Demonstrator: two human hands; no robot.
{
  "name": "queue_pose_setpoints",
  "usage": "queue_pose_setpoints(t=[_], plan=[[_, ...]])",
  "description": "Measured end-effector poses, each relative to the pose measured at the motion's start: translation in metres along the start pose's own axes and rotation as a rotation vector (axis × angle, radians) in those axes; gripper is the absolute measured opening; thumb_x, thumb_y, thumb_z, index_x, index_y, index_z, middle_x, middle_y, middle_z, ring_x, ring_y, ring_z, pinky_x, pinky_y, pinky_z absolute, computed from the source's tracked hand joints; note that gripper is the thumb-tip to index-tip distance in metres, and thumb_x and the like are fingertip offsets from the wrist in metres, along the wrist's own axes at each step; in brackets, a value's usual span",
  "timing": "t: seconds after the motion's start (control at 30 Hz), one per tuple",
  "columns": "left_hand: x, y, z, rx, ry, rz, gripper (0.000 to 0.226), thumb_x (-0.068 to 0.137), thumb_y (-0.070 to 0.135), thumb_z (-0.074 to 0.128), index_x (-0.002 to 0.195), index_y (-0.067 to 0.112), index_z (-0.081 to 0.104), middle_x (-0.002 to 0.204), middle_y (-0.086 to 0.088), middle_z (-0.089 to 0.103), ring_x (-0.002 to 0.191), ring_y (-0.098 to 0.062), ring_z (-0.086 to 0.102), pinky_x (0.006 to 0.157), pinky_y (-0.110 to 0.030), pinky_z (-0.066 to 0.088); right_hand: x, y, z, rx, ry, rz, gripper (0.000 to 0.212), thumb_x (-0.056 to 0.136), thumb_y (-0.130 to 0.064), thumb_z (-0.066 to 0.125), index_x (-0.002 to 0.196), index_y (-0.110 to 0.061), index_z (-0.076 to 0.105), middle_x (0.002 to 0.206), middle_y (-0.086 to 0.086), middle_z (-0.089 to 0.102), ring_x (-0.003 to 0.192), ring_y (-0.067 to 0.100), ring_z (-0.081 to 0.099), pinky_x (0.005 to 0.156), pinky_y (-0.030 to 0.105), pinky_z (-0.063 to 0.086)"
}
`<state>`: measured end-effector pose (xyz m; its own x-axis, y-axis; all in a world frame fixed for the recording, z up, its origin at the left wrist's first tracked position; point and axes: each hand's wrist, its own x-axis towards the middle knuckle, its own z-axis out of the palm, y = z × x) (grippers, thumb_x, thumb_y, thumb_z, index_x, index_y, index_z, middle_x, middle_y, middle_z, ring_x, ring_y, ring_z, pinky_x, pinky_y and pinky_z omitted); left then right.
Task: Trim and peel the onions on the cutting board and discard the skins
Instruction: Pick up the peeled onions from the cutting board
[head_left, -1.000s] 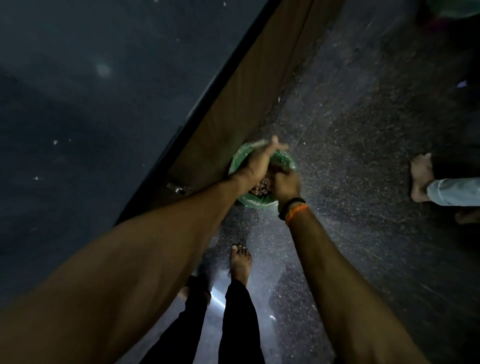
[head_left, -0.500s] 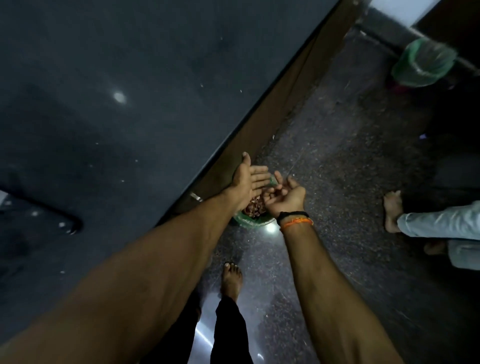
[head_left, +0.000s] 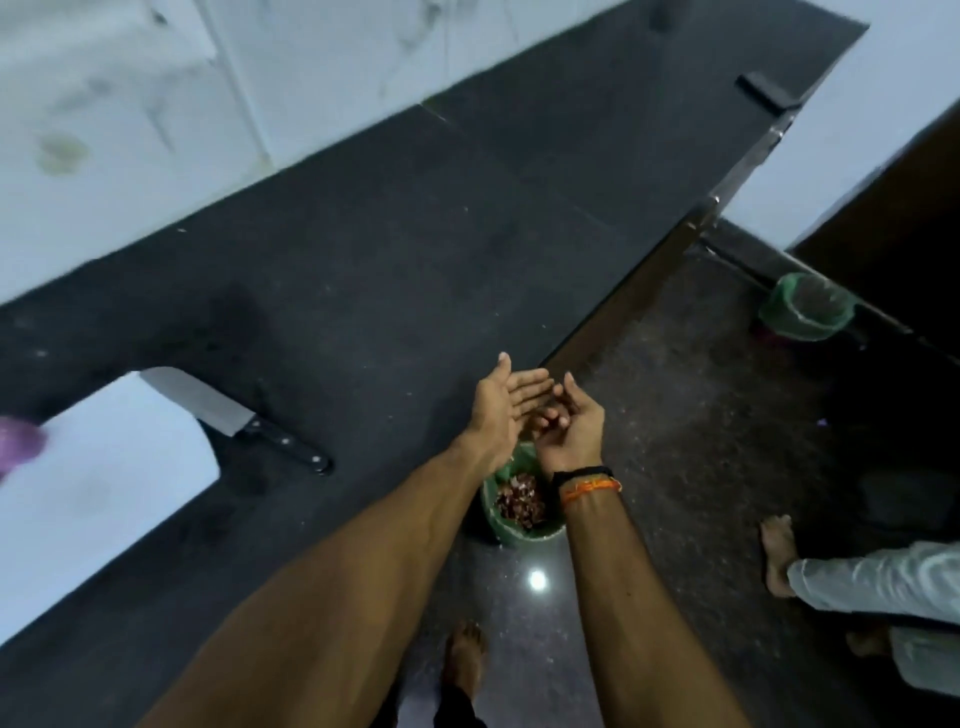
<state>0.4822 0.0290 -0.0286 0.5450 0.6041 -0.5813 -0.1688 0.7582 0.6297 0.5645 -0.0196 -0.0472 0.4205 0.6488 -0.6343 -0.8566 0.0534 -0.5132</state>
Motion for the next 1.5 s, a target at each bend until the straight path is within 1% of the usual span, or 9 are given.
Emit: queue_pose_setpoints(t=[0.17, 0.37, 0.53, 0.63, 0.77, 1.0, 1.13, 1.33, 1.5], plan=[[-0.044, 0.051, -0.042, -0.030, 0.106, 0.102, 0.065, 0.103, 0.053, 0.028, 0.115, 0.003, 0.067, 0.099, -0.010, 0.069, 0.071, -0.014, 0.057, 0.064, -0.026, 0.044, -0.036, 0.046, 0.074, -0.267, 0.010, -0.131, 0.021, 0.088, -0.022, 0.067, 0.070, -0.013, 0.060, 0.053, -0.002, 0.053, 0.047, 0.010, 0.049, 0.043, 0.022, 0.041], [-0.105, 0.113, -0.126, -0.007, 0.272, 0.224, 0.047, 0.103, 0.041, 0.040, 0.093, 0.009, 0.072, 0.082, -0.006, 0.069, 0.074, -0.018, 0.061, 0.070, -0.031, 0.050, -0.079, 0.137, 0.162, -0.620, -0.065, -0.270, 0.020, 0.093, -0.016, 0.059, 0.075, -0.008, 0.063, 0.067, 0.007, 0.067, 0.061, 0.018, 0.063, 0.054, 0.031, 0.052], [-0.151, 0.140, -0.206, -0.004, 0.443, 0.248, 0.038, 0.100, 0.037, 0.046, 0.085, 0.015, 0.073, 0.088, -0.008, 0.075, 0.087, -0.023, 0.069, 0.085, -0.040, 0.054, -0.108, 0.211, 0.207, -0.995, -0.135, -0.340, 0.020, 0.089, -0.022, 0.060, 0.074, -0.014, 0.068, 0.075, 0.001, 0.071, 0.073, 0.017, 0.068, 0.061, 0.031, 0.056], [-0.169, 0.143, -0.240, 0.020, 0.552, 0.242, 0.031, 0.095, 0.034, 0.050, 0.087, 0.013, 0.071, 0.087, -0.006, 0.074, 0.085, -0.021, 0.069, 0.079, -0.038, 0.056, -0.119, 0.241, 0.220, -1.180, -0.240, -0.358, 0.020, 0.090, -0.024, 0.057, 0.075, -0.015, 0.067, 0.077, 0.001, 0.069, 0.075, 0.017, 0.066, 0.064, 0.031, 0.055], [-0.191, 0.143, -0.289, 0.235, 0.729, 0.298, 0.028, 0.089, 0.028, 0.053, 0.100, 0.011, 0.073, 0.097, -0.009, 0.075, 0.092, -0.025, 0.071, 0.088, -0.046, 0.058, -0.130, 0.281, 0.229, -1.474, -0.411, -0.414, 0.018, 0.090, -0.022, 0.052, 0.082, -0.017, 0.068, 0.081, -0.001, 0.068, 0.079, 0.019, 0.064, 0.071, 0.031, 0.052], [-0.234, 0.113, -0.348, 0.622, 0.969, 0.465, 0.012, 0.091, 0.014, 0.062, 0.095, 0.015, 0.073, 0.095, -0.002, 0.074, 0.090, -0.020, 0.068, 0.087, -0.038, 0.056, -0.131, 0.323, 0.222, -1.821, -0.656, -0.625, 0.013, 0.087, -0.020, 0.057, 0.089, -0.015, 0.070, 0.093, 0.004, 0.070, 0.088, 0.024, 0.064, 0.068, 0.026, 0.043], [-0.253, 0.114, -0.364, 0.633, 1.179, 0.467, 0.010, 0.092, 0.014, 0.061, 0.098, 0.012, 0.068, 0.098, -0.006, 0.071, 0.092, -0.024, 0.064, 0.079, -0.030, 0.050, -0.123, 0.335, 0.237, -1.912, -0.784, -0.641, 0.016, 0.086, -0.017, 0.059, 0.100, -0.017, 0.068, 0.105, 0.003, 0.068, 0.096, 0.024, 0.065, 0.078, 0.030, 0.052], [-0.269, 0.124, -0.399, 0.633, 1.391, 0.357, 0.049, 0.084, 0.011, 0.068, 0.130, 0.012, 0.051, 0.132, -0.015, 0.052, 0.124, -0.034, 0.045, 0.100, -0.042, 0.043, -0.123, 0.360, 0.275, -1.918, -0.960, -0.648, 0.038, 0.083, -0.017, 0.065, 0.120, -0.018, 0.058, 0.124, 0.006, 0.054, 0.104, 0.028, 0.060, 0.085, 0.035, 0.051], [-0.268, 0.134, -0.422, 0.738, 1.334, 0.277, 0.071, 0.083, 0.020, 0.075, 0.145, 0.014, 0.040, 0.146, -0.015, 0.040, 0.133, -0.036, 0.037, 0.103, -0.045, 0.042, -0.119, 0.382, 0.301, -2.016, -1.153, -0.568, 0.061, 0.082, -0.017, 0.069, 0.138, -0.019, 0.047, 0.138, 0.010, 0.044, 0.123, 0.031, 0.049, 0.101, 0.039, 0.046]])
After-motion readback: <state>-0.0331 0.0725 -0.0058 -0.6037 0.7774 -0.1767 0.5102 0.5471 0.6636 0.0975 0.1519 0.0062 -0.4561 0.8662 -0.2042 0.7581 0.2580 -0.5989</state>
